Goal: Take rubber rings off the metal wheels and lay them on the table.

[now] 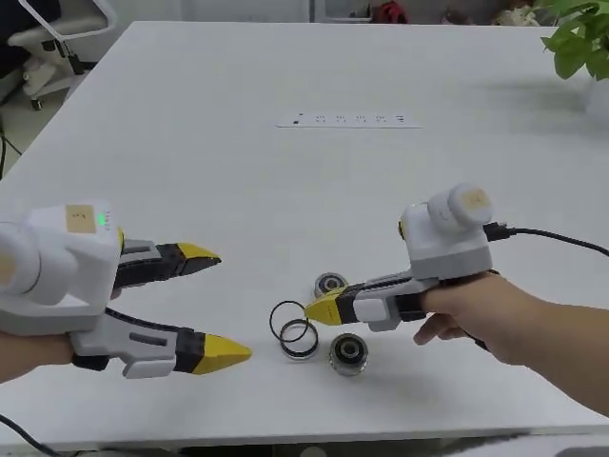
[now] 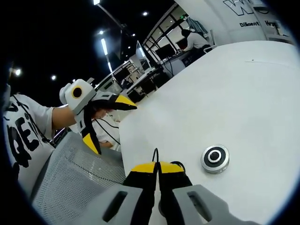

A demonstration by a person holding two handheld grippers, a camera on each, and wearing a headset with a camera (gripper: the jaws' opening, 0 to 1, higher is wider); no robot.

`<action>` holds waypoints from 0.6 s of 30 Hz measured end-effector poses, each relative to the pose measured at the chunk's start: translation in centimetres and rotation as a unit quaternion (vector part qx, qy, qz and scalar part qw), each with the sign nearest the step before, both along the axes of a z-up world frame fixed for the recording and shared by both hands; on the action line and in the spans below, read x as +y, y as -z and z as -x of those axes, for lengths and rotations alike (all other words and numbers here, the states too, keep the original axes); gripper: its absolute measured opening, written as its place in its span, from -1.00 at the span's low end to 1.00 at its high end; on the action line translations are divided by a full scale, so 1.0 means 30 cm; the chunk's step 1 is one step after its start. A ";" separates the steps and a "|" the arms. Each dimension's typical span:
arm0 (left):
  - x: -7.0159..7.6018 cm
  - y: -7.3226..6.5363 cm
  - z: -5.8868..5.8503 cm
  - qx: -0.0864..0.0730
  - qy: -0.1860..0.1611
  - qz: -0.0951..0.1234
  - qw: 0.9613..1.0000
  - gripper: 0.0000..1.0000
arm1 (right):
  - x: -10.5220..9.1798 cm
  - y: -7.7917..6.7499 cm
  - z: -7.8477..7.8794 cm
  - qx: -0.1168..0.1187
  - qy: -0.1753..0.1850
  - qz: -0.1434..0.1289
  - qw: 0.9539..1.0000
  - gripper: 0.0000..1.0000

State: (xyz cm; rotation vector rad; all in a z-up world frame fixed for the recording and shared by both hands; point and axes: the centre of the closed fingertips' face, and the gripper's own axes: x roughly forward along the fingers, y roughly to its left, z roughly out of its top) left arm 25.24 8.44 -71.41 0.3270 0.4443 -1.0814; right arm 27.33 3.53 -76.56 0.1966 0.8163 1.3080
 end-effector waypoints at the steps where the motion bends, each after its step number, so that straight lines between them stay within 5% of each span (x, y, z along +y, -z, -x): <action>1: 0.001 0.000 0.000 0.000 0.000 0.000 1.000 0.34 | 0.000 0.007 0.004 0.003 -0.002 0.004 1.000 -1.00; 18: 0.011 0.020 0.010 0.008 -0.005 -0.001 1.000 0.33 | -0.021 0.080 -0.009 0.017 0.003 0.032 0.999 -1.00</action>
